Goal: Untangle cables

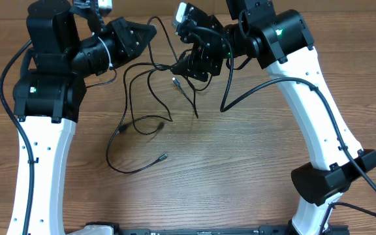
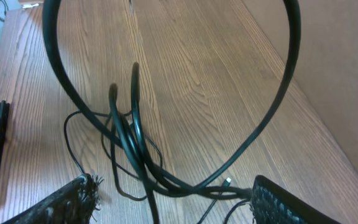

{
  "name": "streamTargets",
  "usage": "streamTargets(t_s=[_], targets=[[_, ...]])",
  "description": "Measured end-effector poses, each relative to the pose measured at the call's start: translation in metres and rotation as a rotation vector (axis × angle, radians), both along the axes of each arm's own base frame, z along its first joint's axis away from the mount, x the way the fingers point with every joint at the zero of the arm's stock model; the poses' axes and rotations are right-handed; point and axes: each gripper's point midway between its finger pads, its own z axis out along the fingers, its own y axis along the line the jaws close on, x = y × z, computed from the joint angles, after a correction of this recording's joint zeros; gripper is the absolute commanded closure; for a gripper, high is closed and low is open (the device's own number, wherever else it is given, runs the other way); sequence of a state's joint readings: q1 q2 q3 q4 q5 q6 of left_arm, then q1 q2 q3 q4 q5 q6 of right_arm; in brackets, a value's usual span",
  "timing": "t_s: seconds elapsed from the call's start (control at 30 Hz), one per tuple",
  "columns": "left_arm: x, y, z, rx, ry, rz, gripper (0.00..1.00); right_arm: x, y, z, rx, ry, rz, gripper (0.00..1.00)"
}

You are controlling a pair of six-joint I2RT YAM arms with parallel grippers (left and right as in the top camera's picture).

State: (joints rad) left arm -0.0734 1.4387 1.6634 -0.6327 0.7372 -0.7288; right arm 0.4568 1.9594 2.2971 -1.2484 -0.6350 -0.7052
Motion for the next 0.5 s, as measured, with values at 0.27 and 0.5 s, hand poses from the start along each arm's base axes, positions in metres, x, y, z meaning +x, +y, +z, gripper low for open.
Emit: streamTargets(t_s=[0.27,0.5], targets=[[-0.006,0.002,0.029,-0.025,-0.063,-0.028,0.96,-0.001,0.002,0.002,0.01,-0.005,0.016,0.22],[-0.014,-0.002,0.049,-0.053,-0.094,-0.064,0.96,-0.001,0.011,0.014,0.071,-0.049,0.063,0.29]])
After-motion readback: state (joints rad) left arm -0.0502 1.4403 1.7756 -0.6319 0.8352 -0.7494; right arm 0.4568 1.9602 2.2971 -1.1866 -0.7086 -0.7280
